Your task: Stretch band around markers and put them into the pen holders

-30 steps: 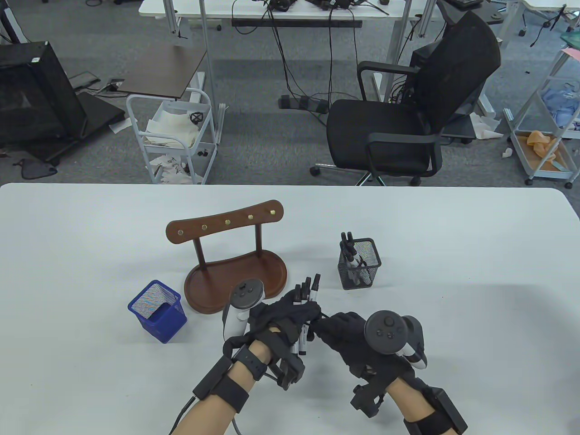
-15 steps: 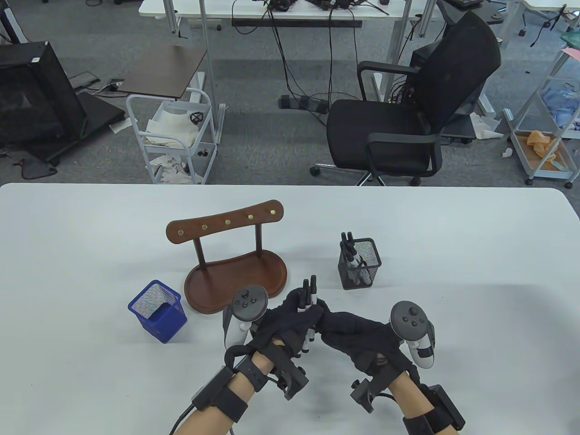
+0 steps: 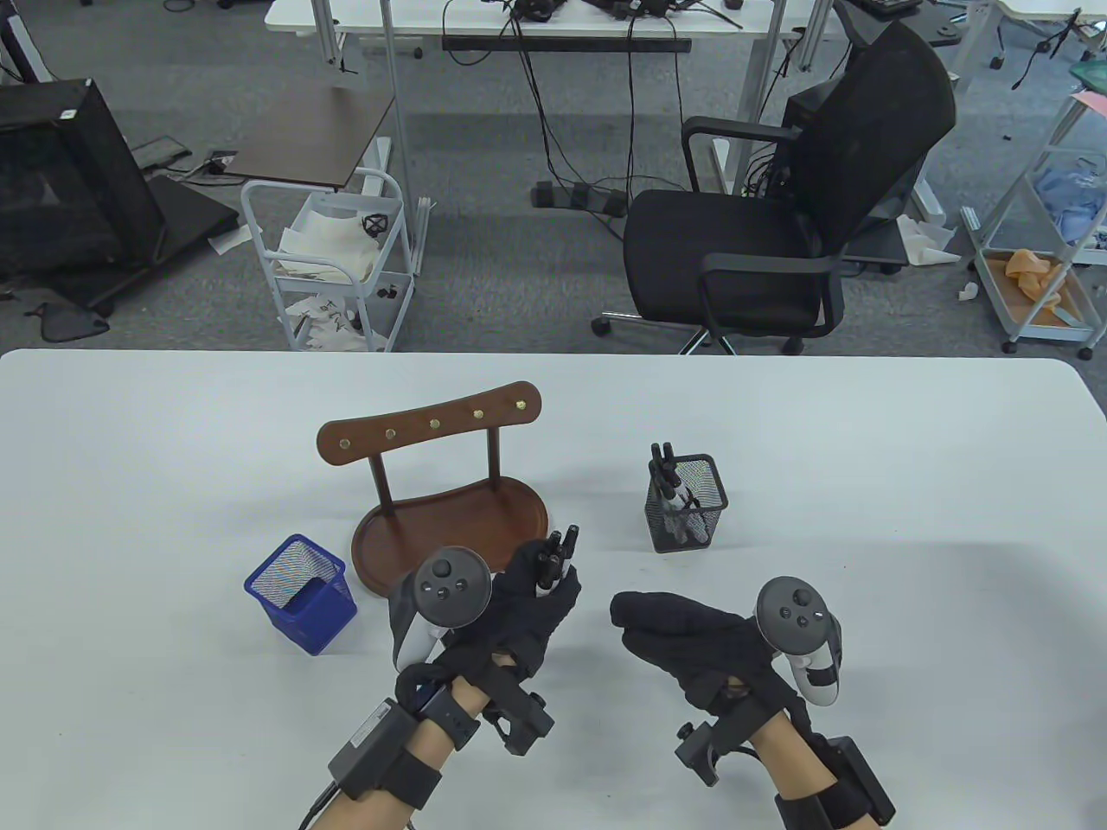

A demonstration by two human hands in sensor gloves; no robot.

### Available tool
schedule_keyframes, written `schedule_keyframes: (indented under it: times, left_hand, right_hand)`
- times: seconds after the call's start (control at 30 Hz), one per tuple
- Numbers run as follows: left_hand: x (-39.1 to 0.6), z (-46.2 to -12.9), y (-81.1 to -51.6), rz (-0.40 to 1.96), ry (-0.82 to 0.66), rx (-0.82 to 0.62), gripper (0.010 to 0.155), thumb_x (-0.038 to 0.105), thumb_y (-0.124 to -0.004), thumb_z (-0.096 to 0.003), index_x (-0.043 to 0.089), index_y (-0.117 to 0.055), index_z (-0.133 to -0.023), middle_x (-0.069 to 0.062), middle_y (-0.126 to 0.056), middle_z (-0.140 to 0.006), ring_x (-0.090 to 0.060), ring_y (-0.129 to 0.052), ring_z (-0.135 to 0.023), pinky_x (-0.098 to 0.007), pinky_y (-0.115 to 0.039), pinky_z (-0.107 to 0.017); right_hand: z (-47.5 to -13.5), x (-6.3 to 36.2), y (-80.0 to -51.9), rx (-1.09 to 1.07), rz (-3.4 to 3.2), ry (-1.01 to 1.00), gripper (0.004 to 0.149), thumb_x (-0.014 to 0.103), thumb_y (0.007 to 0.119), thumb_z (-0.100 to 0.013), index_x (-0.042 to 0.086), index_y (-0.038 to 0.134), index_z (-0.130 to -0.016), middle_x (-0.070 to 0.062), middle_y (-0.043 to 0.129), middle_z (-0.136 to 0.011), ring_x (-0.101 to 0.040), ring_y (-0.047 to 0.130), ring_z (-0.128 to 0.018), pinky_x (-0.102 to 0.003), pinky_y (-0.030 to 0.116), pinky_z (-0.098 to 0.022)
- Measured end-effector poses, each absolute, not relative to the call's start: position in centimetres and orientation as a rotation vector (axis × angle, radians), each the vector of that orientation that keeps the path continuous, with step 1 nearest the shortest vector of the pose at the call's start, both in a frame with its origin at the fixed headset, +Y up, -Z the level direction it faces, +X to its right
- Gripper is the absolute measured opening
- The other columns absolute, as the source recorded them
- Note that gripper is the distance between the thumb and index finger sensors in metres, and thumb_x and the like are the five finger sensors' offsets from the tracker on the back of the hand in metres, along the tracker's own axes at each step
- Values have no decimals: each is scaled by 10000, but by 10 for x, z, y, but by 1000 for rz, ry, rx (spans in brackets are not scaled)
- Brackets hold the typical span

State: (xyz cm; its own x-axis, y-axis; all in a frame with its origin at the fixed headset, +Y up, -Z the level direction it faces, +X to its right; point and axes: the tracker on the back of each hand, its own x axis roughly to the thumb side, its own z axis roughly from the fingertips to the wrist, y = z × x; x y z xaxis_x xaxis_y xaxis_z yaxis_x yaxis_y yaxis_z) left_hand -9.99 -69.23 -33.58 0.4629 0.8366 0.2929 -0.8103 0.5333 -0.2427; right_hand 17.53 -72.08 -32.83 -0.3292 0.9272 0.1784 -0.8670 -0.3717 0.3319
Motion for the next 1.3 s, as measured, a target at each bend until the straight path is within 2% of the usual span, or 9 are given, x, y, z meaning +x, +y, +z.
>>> schedule_keyframes:
  times: [0.3, 0.67, 1.0, 1.3]
  left_hand:
    - [-133, -330, -676, 1058, -378, -13, 491, 382, -728, -611, 217, -472, -995, -20, -791, -956, -245, -929, -826, -520, -798, -698]
    - [-220, -331, -652, 1086, -251, 144, 489, 383, -732, -611, 227, -479, -999, -19, -791, -963, -248, -921, -840, -524, -785, -716]
    - [-296, -335, -651, 1056, -83, 228, 487, 383, -734, -611, 237, -479, -1000, -16, -787, -970, -253, -911, -852, -529, -773, -726]
    - [-329, -339, -666, 1073, -22, 264, 486, 394, -729, -612, 276, -461, -1000, 11, -761, -997, -246, -881, -893, -525, -737, -767]
  right_hand:
    - [-327, 171, -721, 440, 2002, 218, 380, 269, 963, -465, 340, 902, -833, 116, 965, -922, -255, 954, -805, -536, 751, -673]
    - [-324, 166, -720, 470, 2084, 213, 376, 284, 961, -464, 331, 905, -833, 102, 969, -920, -265, 949, -809, -541, 740, -676]
    - [-324, 166, -720, 482, 2122, 206, 382, 303, 967, -457, 324, 907, -834, 96, 971, -919, -267, 945, -810, -541, 733, -679]
    - [-322, 163, -720, 503, 2155, 208, 386, 311, 967, -455, 327, 906, -836, 95, 967, -925, -269, 941, -816, -539, 725, -685]
